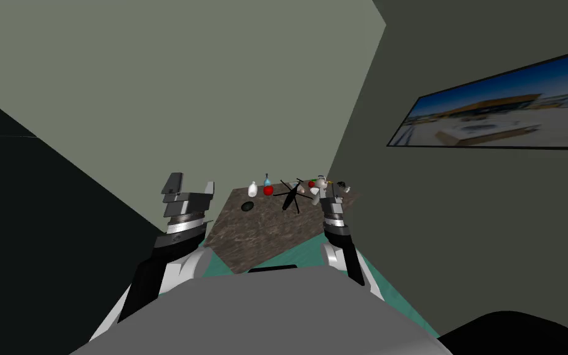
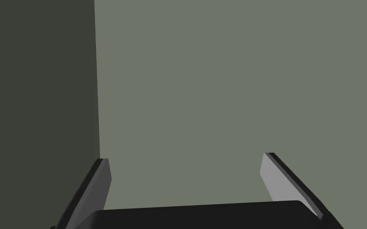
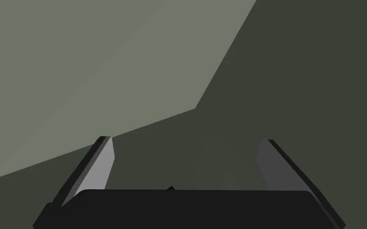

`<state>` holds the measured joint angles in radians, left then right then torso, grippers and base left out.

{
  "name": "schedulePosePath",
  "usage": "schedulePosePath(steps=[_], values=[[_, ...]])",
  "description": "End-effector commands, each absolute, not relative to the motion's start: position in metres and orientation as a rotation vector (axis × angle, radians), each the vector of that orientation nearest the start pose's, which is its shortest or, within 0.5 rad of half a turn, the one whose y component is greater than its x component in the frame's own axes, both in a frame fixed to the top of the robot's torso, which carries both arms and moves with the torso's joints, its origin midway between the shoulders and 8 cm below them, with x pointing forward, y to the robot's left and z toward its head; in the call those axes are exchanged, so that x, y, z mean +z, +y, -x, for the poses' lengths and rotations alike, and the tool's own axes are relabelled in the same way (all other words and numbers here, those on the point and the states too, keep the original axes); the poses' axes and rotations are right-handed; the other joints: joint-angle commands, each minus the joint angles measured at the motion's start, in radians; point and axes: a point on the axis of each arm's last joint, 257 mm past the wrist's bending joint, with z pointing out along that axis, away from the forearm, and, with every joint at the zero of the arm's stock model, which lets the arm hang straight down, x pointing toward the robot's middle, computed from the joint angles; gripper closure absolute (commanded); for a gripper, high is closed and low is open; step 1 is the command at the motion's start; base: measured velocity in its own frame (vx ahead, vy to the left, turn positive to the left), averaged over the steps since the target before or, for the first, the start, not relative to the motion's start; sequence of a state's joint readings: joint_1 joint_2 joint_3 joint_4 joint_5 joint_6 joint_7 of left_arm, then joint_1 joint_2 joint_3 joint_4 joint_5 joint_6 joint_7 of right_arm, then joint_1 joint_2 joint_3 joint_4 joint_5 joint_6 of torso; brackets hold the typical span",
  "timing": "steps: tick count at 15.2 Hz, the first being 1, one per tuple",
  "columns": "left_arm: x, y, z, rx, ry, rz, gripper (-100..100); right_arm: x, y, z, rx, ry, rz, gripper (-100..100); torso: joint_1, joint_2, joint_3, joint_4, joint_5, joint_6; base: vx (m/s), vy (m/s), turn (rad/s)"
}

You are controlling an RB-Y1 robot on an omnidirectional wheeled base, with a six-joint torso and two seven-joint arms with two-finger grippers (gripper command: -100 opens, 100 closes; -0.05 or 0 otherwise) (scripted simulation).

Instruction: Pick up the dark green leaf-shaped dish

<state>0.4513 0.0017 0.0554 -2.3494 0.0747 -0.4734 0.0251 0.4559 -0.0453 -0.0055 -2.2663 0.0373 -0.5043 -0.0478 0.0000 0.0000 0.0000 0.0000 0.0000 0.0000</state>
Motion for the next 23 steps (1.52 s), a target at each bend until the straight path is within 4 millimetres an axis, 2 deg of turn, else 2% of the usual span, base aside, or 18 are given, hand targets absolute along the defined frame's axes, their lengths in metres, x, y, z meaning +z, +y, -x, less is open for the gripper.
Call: schedulePosePath(steps=[1,5,10,13,14,15,16,17,18,19,20,21,23], values=[[0.064,0.296,-0.335,-1.358,0.532,0.623,-100,0.033,-0.267,-0.35,1.341,0.638,-0.595,0,0.0,0.0,0.0,0.0,0.0,0.0,0.0,-0.005,-0.034],[0.05,0.306,-0.351,-1.348,0.635,0.652,-100,0.033,-0.267,-0.35,1.341,0.638,-0.595,0,-0.001,0.0,0.0,0.0,0.0,0.0,0.0,-0.021,-0.138],[0.037,0.321,-0.363,-1.334,0.684,0.706,-100,0.033,-0.267,-0.35,1.341,0.638,-0.595,0,-0.002,0.0,0.0,0.0,0.0,0.0,0.0,-0.024,-0.098],[0.024,0.341,-0.373,-1.315,0.718,0.776,-100,0.033,-0.267,-0.35,1.341,0.638,-0.595,0,-0.001,0.0,0.0,0.0,0.0,0.0,0.002,-0.024,-0.158],[0.023,0.341,-0.374,-1.313,0.721,0.781,-100,0.033,-0.267,-0.35,1.341,0.638,-0.595,0,-0.002,0.0,0.0,0.0,0.0,0.001,0.003,-0.023,-0.127],[0.017,0.353,-0.378,-1.303,0.731,0.82,-100,0.033,-0.267,-0.35,1.341,0.638,-0.595,0,-0.002,0.0,0.0,0.0,0.0,0.0,0.008,-0.029,-0.16],[0.015,0.354,-0.379,-1.301,0.734,0.826,-100,0.033,-0.267,-0.35,1.341,0.638,-0.595,0,-0.002,0.0,0.0,0.0,0.0,0.0,0.008,-0.026,-0.116],[0.011,0.366,-0.382,-1.293,0.735,0.86,-100,0.033,-0.267,-0.35,1.341,0.638,-0.595,0,-0.002,0.0,0.0,0.0,0.0,0.0,0.004,-0.032,-0.15],[0.007,0.368,-0.384,-1.287,0.744,0.876,-100,0.033,-0.267,-0.35,1.341,0.638,-0.595,0,-0.002,0.0,0.0,0.0,0.0,0.001,0.004,-0.031,-0.151],[0.001,0.382,-0.386,-1.277,0.741,0.918,-100,0.033,-0.267,-0.35,1.341,0.638,-0.595,0,-0.002,0.0,0.0,0.0,-0.001,0.0,0.002,-0.034,-0.197],[-0.002,0.383,-0.388,-1.271,0.748,0.932,-100,0.033,-0.267,-0.35,1.341,0.638,-0.595,0,-0.002,0.0,0.0,0.0,0.0,0.001,0.005,-0.031,-0.158],[-0.006,0.398,-0.388,-1.264,0.737,0.969,-100,0.033,-0.267,-0.35,1.341,0.638,-0.595,0,-0.002,0.0,0.0,0.0,0.0,0.0,0.007,-0.035,-0.205],[-0.011,0.399,-0.39,-1.254,0.747,0.991,-100,0.033,-0.267,-0.35,1.341,0.638,-0.595,0,-0.002,0.0,0.0,0.0,0.0,0.0,0.005,-0.025,-0.1]])
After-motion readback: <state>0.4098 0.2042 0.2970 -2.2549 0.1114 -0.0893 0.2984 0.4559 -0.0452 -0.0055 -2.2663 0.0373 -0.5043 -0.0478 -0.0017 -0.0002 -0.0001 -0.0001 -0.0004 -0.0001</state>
